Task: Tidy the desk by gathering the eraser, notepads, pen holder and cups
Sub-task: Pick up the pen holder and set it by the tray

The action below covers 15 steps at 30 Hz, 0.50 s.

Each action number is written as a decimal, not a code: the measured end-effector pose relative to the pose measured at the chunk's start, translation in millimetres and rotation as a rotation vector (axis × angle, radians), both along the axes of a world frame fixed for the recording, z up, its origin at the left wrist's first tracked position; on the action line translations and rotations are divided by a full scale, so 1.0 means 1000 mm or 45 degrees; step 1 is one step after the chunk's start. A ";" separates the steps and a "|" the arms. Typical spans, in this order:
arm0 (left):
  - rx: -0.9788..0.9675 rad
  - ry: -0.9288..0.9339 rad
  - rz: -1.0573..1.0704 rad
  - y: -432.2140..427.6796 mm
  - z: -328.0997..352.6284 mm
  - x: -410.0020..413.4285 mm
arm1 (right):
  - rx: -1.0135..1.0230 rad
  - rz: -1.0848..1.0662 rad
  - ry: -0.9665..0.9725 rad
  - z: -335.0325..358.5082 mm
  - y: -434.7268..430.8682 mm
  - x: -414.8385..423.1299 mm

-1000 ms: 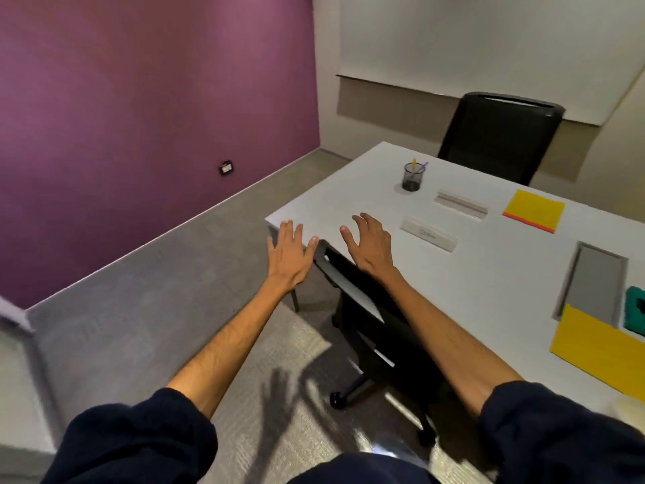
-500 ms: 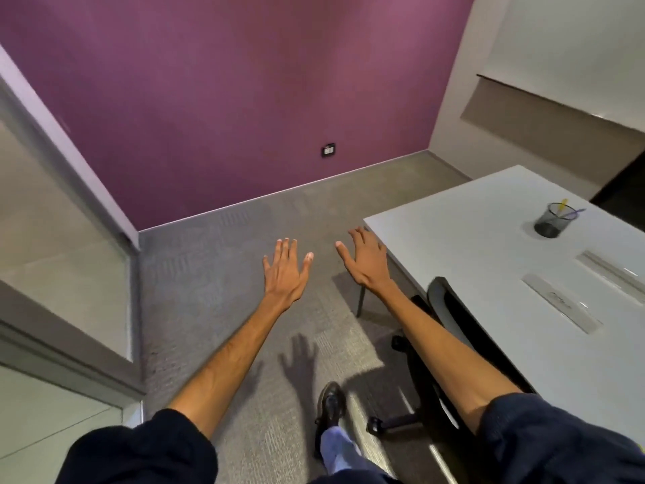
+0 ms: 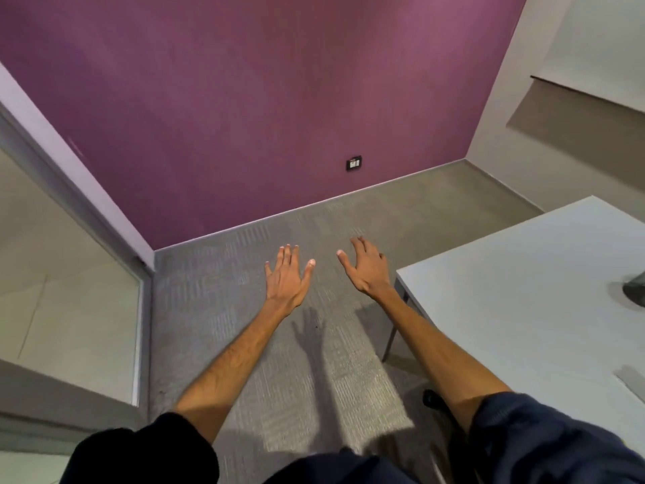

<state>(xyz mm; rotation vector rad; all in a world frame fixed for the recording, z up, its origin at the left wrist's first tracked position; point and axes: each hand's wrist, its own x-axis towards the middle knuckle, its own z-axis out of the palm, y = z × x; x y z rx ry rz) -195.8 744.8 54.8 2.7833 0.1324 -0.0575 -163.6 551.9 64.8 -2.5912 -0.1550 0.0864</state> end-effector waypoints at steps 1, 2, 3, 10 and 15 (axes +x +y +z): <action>0.012 -0.007 -0.001 -0.001 -0.001 0.013 | 0.001 0.004 0.000 -0.001 -0.001 0.013; 0.017 -0.016 -0.002 -0.003 -0.001 0.026 | -0.003 0.010 0.001 -0.001 -0.002 0.026; 0.013 -0.017 0.002 -0.005 -0.001 0.041 | -0.003 0.010 0.005 -0.001 -0.004 0.040; -0.064 0.006 -0.007 -0.017 -0.011 0.146 | 0.004 -0.073 -0.018 -0.014 -0.018 0.134; -0.031 0.047 -0.061 -0.023 -0.027 0.241 | -0.017 -0.150 -0.023 -0.032 -0.028 0.218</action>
